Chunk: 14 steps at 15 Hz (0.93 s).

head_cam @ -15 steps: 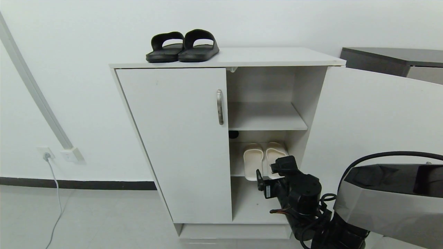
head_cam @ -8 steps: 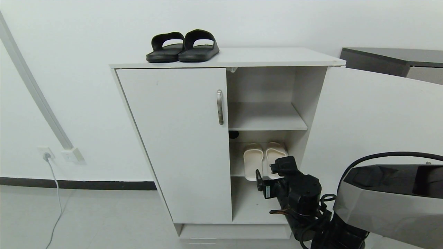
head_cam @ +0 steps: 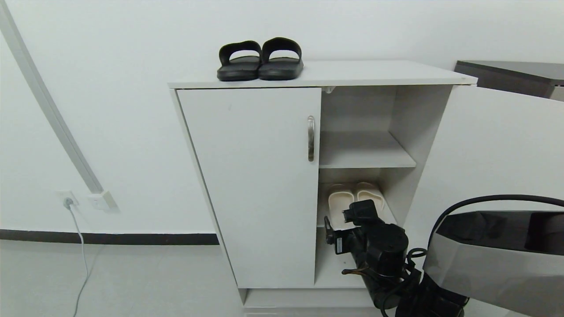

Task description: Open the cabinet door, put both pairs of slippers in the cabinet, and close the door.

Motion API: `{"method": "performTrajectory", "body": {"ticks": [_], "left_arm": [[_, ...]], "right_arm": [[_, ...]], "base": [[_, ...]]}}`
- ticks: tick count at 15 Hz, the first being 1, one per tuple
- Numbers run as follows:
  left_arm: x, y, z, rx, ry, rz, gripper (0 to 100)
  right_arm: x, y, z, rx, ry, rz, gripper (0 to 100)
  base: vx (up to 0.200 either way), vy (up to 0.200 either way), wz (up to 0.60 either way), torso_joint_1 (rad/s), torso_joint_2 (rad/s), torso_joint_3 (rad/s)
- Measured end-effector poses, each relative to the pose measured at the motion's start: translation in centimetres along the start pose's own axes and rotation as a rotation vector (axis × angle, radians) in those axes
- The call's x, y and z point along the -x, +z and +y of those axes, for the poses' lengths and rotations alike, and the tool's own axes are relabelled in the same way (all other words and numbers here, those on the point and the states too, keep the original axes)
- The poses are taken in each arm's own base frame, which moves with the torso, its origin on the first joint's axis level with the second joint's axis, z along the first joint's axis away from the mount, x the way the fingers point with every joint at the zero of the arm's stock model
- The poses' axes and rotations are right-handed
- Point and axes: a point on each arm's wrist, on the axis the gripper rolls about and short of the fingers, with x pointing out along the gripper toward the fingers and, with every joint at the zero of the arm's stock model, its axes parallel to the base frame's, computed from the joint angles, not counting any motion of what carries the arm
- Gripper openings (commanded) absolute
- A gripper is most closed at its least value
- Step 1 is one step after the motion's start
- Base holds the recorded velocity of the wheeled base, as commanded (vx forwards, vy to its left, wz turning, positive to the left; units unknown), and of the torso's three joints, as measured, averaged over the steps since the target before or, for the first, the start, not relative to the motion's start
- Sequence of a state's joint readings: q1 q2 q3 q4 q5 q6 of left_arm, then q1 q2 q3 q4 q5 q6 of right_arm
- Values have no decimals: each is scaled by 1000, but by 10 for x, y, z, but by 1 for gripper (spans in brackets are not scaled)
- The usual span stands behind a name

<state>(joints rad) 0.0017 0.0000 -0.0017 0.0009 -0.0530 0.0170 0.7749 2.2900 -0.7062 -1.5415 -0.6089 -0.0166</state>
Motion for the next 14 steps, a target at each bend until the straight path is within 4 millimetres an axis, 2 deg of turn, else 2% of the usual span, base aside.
{"method": "performTrajectory", "body": {"ticks": [8,14], "left_arm": [[0,0,0,0,0,1,0],[0,0,0,1,2,1,0]], "right_arm": [[1,0,1,-3,6,-4,100],[1,-5,-1,8,5,-2,100]], "base": [[0,200,0,2,1,4],[0,0,0,0,0,0]]}}
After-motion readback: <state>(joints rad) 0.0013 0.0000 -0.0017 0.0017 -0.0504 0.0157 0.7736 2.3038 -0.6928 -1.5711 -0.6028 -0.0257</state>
